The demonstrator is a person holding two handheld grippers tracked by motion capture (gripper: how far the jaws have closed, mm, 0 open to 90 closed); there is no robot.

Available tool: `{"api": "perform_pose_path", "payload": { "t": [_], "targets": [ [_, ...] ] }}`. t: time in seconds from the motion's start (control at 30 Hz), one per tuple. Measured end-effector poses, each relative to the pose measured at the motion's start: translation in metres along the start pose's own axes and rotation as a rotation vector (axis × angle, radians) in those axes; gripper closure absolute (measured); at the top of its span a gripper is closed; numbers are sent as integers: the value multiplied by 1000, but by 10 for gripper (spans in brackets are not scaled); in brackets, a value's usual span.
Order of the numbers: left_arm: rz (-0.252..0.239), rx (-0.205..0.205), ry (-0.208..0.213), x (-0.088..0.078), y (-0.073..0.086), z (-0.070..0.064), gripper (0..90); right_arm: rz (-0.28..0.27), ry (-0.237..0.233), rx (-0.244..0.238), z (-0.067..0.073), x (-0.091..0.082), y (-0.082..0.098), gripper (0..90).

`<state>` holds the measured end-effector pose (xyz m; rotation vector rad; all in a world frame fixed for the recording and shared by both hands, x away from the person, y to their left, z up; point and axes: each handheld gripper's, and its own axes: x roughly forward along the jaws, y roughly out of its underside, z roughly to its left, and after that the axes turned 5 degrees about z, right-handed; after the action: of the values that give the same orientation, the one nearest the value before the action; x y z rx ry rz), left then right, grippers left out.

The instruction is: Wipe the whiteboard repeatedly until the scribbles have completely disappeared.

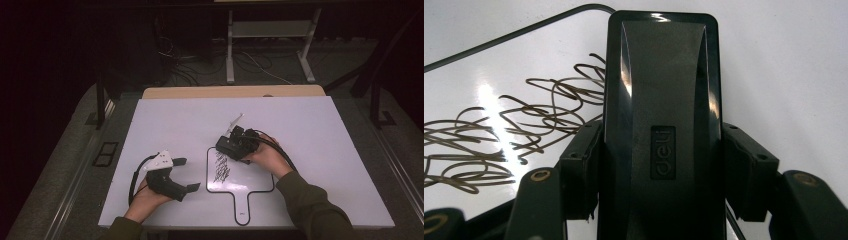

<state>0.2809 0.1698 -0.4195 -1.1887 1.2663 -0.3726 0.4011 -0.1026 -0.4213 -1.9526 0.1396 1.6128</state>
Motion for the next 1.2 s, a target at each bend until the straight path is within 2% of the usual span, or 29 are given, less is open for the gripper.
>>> {"api": "perform_pose_path", "payload": {
  "t": [0.43,0.57,0.6,0.63,0.87,1.0,1.2],
  "targets": [
    [-1,-1,0,0,0,-1,0,13,7,-44,12,-1,-3,389],
    [1,0,1,0,0,-1,0,12,-4,-53,18,-2,-3,389],
    [1,0,1,0,0,-1,0,17,5,-69,19,-2,-3,389],
    [1,0,1,0,0,-1,0,12,-5,-62,22,-2,-4,389],
    [0,1,1,0,0,-1,0,17,-8,-110,34,-3,-5,389],
    [1,3,2,0,0,-1,0,12,-25,-115,43,-4,-6,389],
    [1,3,2,1,0,-1,0,12,-26,-150,53,-5,-4,389]
  ]
}}
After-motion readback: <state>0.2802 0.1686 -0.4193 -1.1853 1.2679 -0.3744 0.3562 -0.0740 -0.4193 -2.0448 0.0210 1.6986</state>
